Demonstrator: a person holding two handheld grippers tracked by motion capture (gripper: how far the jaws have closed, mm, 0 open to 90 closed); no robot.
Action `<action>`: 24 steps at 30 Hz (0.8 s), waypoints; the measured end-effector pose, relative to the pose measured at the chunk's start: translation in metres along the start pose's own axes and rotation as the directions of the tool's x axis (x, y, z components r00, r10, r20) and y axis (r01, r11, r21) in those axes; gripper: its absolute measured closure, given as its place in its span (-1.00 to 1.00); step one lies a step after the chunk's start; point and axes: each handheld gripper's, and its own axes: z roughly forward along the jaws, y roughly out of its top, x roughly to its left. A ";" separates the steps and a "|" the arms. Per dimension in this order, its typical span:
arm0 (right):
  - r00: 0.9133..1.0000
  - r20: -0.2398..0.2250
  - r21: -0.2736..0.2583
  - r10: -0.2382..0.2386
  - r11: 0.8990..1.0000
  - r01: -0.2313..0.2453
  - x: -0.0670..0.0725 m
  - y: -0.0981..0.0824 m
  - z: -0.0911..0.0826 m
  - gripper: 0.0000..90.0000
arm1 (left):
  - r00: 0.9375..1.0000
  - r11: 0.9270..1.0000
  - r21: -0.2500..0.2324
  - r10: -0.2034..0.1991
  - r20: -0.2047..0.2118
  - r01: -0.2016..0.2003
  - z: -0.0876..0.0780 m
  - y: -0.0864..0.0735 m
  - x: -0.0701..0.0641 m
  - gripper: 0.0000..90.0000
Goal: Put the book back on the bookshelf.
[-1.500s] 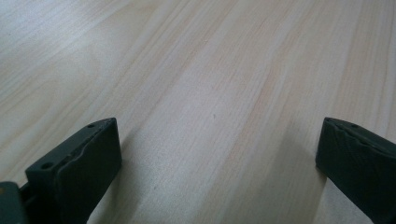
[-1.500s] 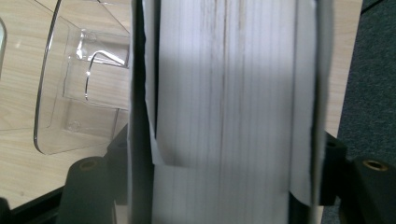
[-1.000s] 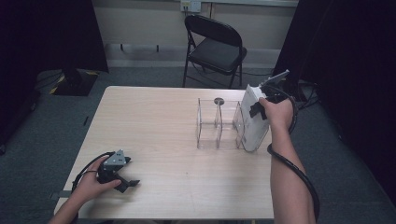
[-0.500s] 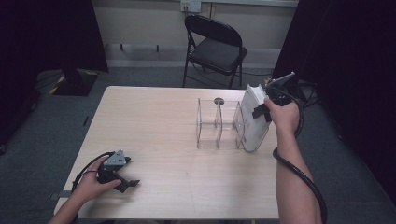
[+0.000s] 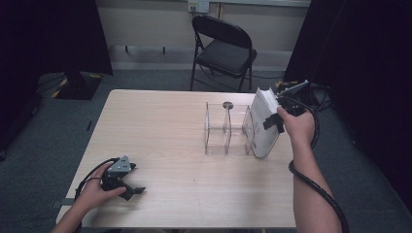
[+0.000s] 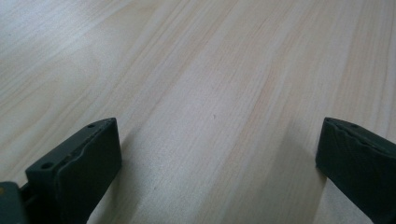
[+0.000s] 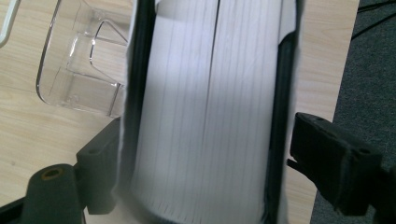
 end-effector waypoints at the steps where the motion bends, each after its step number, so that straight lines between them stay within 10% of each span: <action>1: 1.000 0.001 -0.006 0.000 1.000 0.000 0.000 0.000 -0.001 -0.64 | 1.000 1.000 0.001 0.000 -0.004 0.000 0.000 0.000 0.000 -1.00; 24: 1.000 -0.025 -0.019 -0.008 1.000 0.007 -0.001 -0.017 -0.010 -0.64 | 1.000 1.000 -0.002 -0.002 -0.004 0.002 0.000 0.000 0.000 -1.00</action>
